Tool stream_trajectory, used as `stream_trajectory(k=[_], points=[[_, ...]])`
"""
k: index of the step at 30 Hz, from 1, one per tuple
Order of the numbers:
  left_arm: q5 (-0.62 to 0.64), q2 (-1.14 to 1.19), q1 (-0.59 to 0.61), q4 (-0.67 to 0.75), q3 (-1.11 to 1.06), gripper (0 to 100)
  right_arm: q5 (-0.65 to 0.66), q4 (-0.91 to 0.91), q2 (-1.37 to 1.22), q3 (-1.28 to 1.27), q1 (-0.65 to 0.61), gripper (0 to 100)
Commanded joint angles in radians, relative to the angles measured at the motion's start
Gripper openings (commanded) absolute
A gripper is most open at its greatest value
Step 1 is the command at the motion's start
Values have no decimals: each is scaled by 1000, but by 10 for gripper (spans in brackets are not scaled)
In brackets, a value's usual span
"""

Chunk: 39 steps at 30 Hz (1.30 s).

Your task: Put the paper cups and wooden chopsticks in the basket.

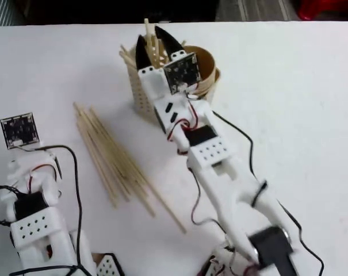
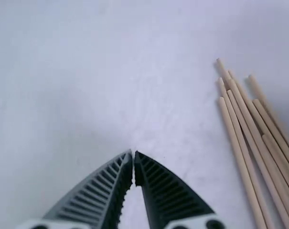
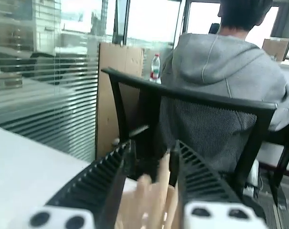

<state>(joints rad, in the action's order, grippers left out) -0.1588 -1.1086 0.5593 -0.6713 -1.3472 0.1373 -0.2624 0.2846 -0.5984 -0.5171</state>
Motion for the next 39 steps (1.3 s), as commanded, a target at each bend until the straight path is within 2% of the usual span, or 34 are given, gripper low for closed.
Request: stream_trajectory(k=[1, 3, 5, 8, 14, 19, 23, 28, 31, 34, 39], points=[[5, -16, 5, 21, 3, 36, 3, 292, 199, -15, -21, 63], [5, -16, 4, 21, 3, 44, 2, 461, 295, -57, -39, 13], [5, -16, 4, 21, 3, 64, 2, 595, 397, -118, -61, 29], [5, -16, 2, 21, 3, 76, 2, 700, 538, -261, -85, 18], [-58, -15, -2, -5, 55, 76, -114, 708, 740, -591, -56, 19], [-66, -13, -18, -221, 235, 120, -195, 708, 774, -655, 2, 20], [-69, 30, -110, -382, 382, 137, -239, 708, 731, -657, 33, 20], [-135, 303, -263, -557, 586, 140, -269, 699, 688, -654, 38, 21], [-114, 510, -309, -621, 684, 170, -269, 679, 671, -657, 38, 21], [-12, 699, -309, -624, 750, 207, -269, 670, 653, -657, 38, 21], [40, 960, -312, -562, 812, 214, -269, 657, 627, -657, 38, 21]])
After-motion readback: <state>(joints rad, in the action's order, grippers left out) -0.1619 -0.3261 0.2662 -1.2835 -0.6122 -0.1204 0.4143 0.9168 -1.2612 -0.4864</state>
